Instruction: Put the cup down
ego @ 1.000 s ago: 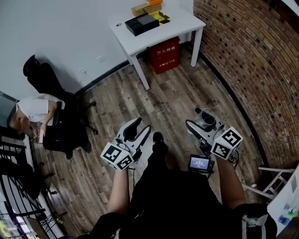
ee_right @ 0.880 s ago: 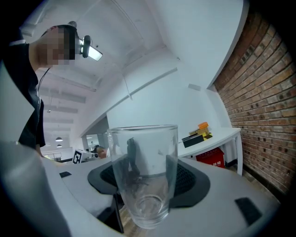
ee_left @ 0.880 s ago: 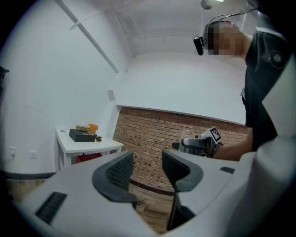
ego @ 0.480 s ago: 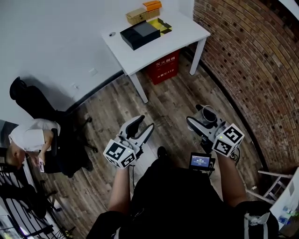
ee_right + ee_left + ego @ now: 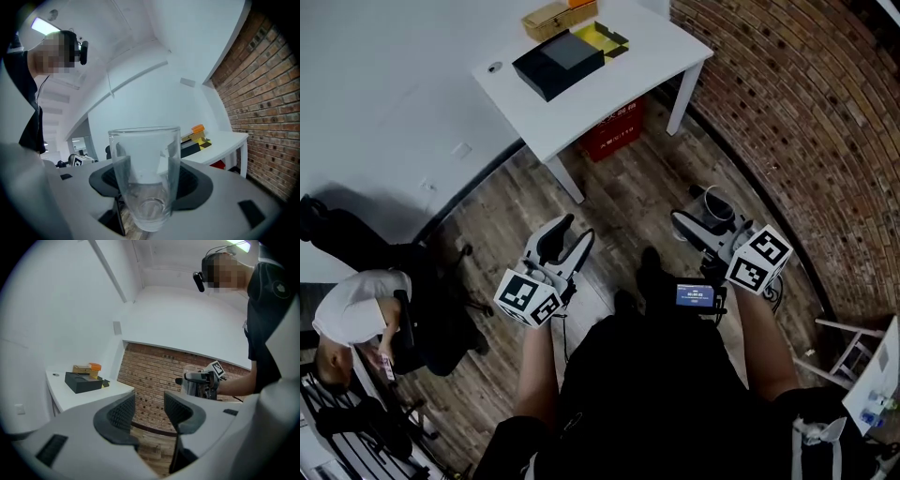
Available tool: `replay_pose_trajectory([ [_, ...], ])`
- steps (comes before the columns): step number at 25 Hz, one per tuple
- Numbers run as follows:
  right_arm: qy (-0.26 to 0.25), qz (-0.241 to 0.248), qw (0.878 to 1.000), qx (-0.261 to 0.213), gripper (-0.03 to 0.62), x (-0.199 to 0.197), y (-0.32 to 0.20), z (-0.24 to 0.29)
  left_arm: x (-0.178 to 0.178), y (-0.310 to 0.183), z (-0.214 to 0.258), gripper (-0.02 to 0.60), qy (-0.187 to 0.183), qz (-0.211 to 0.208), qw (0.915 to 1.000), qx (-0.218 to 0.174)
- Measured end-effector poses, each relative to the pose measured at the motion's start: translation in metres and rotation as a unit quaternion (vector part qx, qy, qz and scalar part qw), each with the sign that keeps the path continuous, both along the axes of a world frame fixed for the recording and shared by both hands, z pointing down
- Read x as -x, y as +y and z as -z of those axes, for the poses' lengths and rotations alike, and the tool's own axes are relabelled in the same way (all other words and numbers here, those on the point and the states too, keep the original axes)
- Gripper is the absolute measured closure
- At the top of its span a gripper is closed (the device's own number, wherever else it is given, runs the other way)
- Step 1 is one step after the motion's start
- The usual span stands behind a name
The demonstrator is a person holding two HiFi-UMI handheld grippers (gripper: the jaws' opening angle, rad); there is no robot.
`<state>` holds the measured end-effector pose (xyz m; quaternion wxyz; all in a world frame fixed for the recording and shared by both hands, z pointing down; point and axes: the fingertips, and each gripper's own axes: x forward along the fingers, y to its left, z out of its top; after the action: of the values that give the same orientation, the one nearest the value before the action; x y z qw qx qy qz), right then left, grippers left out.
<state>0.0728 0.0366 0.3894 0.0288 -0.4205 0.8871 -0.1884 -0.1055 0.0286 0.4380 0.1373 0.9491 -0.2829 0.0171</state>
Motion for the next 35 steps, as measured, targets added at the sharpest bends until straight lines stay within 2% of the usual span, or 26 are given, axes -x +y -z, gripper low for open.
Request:
replay_pose_trajectory([
  [8,-0.016,0.034,0.999,-0.001,0.304,-0.005,-0.098,-0.018,-0.016,-0.079,-0.013,0.383,-0.008,0.014,0.9999,-0.002],
  [14,-0.035,0.079,0.996,-0.002,0.304,-0.003,-0.208,-0.022,-0.021,-0.175,-0.013,0.385,-0.021,0.056,0.9982,0.009],
  [21,-0.05,0.121,0.991,-0.003,0.304,-0.009,-0.309,-0.015,-0.048,-0.273,0.006,0.385,-0.022,0.073,0.9971,0.004],
  [25,-0.054,0.137,0.989,0.002,0.305,-0.006,-0.343,-0.017,-0.054,-0.301,0.007,0.385,-0.015,0.079,0.9967,0.009],
  [30,-0.051,0.153,0.987,0.01,0.306,0.013,-0.37,-0.022,-0.04,-0.323,0.003,0.385,-0.016,0.096,0.9952,0.013],
  [35,-0.046,0.152,0.987,0.001,0.305,0.038,-0.387,-0.014,-0.023,-0.34,0.002,0.385,-0.014,0.082,0.9964,0.011],
])
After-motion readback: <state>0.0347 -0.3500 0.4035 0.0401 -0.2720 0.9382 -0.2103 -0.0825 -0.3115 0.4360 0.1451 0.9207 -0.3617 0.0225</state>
